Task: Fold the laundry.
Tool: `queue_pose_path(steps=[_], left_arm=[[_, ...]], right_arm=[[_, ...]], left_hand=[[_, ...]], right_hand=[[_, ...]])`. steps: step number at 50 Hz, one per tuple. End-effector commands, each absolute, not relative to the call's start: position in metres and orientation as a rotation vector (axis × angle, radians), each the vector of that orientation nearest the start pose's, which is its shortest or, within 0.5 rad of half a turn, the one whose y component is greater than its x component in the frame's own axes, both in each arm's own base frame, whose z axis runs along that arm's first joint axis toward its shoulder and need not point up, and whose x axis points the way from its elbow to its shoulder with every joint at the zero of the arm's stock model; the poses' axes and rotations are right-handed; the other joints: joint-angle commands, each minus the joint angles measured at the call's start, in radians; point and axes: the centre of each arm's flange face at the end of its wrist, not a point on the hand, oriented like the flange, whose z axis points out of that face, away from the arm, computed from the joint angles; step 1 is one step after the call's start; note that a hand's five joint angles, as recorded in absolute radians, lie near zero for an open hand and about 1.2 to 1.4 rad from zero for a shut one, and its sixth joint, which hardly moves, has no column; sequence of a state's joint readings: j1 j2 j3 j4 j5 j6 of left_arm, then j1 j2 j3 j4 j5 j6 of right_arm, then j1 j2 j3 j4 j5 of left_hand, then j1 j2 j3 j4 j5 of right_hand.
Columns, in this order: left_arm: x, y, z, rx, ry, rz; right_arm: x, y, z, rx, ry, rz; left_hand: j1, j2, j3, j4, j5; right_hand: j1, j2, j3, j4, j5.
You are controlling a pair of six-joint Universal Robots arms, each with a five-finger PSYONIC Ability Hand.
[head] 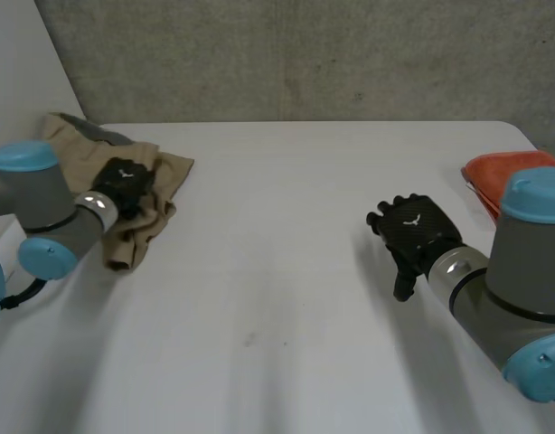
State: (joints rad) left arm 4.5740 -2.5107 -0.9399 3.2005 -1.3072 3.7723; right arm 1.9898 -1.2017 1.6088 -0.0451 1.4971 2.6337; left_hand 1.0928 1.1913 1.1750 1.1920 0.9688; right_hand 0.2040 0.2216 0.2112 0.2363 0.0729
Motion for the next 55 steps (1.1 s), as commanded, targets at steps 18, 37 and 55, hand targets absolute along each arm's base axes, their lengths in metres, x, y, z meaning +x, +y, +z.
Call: queue_pose_path(steps=[18, 37, 55], left_arm=[[-0.372, -0.175, 0.18, 1.587, 2.884, -2.019], [-0.246, -0.245, 0.244, 0.624, 2.595, -2.181], [-0.201, -0.339, 0.181, 0.37, 2.606, -1.974]], right_arm=[[0.236, -0.292, 0.233, -1.055, 2.257, -2.03], [0.295, -0.275, 0.234, -1.317, 1.9, -1.846], [0.338, -0.264, 0.192, -1.753, 1.818, -1.614]], left_hand=[[-0.878, -0.977, -0.96, -0.977, -0.929], [-0.903, -1.001, -0.985, -1.002, -0.953], [-0.874, -0.972, -0.956, -0.973, -0.924]], right_hand=[[-0.029, -0.047, -0.037, -0.062, -0.073], [-0.029, -0.047, -0.037, -0.062, -0.073], [-0.029, -0.047, -0.037, -0.062, -0.073]])
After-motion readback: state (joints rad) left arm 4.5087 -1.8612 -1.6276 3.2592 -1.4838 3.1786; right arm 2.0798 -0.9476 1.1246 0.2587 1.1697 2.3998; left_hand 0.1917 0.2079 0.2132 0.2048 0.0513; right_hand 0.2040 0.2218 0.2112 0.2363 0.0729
